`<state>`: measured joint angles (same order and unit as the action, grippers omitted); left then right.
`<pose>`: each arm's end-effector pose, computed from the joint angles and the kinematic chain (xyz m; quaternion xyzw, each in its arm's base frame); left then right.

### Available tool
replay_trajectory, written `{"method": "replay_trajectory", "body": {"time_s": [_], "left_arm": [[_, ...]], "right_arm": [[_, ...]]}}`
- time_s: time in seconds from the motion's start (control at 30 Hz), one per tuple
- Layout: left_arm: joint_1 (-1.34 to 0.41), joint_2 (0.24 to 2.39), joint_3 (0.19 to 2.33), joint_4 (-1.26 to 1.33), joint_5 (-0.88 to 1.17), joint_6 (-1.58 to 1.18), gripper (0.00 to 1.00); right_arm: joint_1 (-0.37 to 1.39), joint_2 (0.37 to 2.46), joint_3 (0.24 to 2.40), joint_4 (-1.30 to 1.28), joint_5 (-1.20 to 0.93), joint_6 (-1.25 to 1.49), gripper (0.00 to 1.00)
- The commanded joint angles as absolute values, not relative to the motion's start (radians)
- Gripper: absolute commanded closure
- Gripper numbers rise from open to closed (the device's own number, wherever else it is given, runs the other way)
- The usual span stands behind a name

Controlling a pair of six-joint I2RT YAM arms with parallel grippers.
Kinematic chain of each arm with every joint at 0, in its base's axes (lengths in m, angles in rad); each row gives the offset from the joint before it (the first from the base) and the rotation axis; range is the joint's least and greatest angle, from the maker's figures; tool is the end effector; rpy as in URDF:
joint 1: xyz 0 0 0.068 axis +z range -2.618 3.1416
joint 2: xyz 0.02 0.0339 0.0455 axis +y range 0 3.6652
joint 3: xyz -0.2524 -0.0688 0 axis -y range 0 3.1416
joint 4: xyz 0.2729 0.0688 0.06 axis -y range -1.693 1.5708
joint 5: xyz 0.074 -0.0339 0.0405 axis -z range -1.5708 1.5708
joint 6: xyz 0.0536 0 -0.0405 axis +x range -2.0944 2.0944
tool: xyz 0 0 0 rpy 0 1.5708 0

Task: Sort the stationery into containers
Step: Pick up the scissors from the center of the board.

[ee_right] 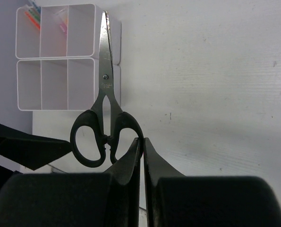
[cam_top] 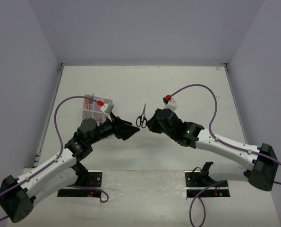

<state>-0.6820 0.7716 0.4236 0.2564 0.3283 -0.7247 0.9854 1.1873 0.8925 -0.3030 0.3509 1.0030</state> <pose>0.1757 -0.1649 0.2414 0.0946 0.7310 -0.5221 0.4290 0.1849 0.2456 0.2557 0.0893 0.8697 0.3018 0.3803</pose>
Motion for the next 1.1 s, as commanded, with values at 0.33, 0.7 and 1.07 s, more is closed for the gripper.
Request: {"method": "replay_trajectory", "body": {"time_s": [0.33, 0.7, 1.07], "left_arm": [[-0.741, 0.806, 0.372, 0.439, 0.201, -0.736, 0.12], [-0.79, 0.795, 0.282, 0.661, 0.092, -0.709, 0.02], [-0.792, 0.832, 0.239, 0.77, 0.051, -0.712, 0.19]], "right_arm": [[1.004, 1.173, 0.929, -0.364, 0.314, 1.256, 1.0], [1.005, 1.158, 0.928, -0.345, 0.267, 1.456, 1.0], [1.017, 1.133, 0.94, -0.335, 0.246, 1.507, 1.0]]}}
